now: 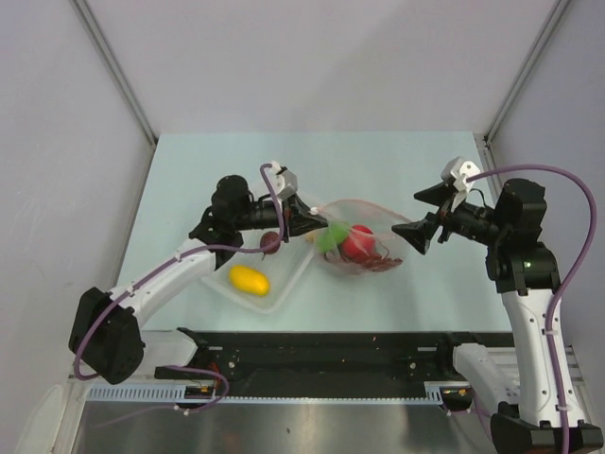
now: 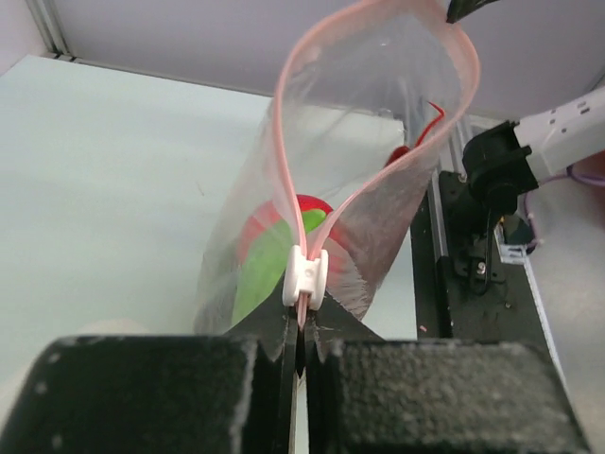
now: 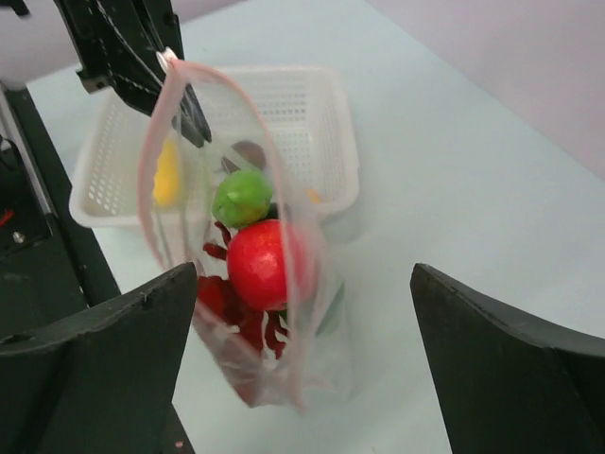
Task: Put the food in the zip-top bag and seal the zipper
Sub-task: Zip the zipper food storage bag at the center of the board.
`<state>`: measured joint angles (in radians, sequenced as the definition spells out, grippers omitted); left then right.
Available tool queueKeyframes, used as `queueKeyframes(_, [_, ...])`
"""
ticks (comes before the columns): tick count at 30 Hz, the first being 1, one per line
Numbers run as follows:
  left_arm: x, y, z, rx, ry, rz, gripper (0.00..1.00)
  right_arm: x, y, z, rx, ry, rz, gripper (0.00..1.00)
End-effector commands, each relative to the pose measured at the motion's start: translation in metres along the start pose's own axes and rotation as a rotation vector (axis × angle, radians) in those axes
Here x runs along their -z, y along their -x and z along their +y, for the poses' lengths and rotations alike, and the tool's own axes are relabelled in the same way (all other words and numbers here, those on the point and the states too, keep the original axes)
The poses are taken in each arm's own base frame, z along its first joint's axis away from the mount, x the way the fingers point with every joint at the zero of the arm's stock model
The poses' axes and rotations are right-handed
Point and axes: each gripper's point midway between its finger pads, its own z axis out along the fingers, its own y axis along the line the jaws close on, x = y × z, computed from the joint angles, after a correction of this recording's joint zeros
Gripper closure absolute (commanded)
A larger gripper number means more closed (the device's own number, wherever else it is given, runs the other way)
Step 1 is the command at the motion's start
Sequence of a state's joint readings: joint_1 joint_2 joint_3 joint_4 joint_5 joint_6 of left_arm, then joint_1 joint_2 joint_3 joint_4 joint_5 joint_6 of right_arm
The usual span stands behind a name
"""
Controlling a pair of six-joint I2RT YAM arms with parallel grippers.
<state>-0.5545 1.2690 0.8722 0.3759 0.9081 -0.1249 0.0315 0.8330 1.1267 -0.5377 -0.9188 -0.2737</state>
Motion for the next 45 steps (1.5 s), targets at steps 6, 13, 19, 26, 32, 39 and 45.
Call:
queueKeyframes(6, [-0.009, -0.017, -0.030, -0.177, -0.025, 0.210, 1.00, 0.011, 0.034, 0.047, 0.273, 0.127, -0.092, 0.04])
queueKeyframes(13, [-0.013, -0.012, -0.025, -0.097, 0.032, 0.296, 1.00, -0.034, 0.052, 0.084, 0.268, 0.314, -0.099, 0.30])
queueKeyframes(19, [-0.013, -0.003, -0.038, -0.155, 0.009, 0.290, 1.00, -0.066, 0.033, 0.108, 0.287, 0.336, -0.074, 0.38])
queueKeyframes(26, [-0.013, 0.003, -0.050, -0.210, -0.006, 0.286, 1.00, -0.086, 0.022, 0.108, 0.321, 0.277, -0.064, 0.45])
queueKeyframes(32, [-0.012, 0.010, -0.057, -0.233, -0.020, 0.260, 1.00, -0.089, 0.007, 0.108, 0.328, 0.280, -0.032, 0.52])
queueKeyframes(39, [-0.013, 0.011, -0.062, -0.252, -0.031, 0.265, 1.00, -0.092, 0.003, 0.113, 0.325, 0.308, -0.044, 0.55])
queueKeyframes(45, [-0.014, 0.010, -0.067, -0.259, -0.048, 0.278, 1.00, -0.094, 0.002, 0.117, 0.339, 0.335, -0.045, 0.58])
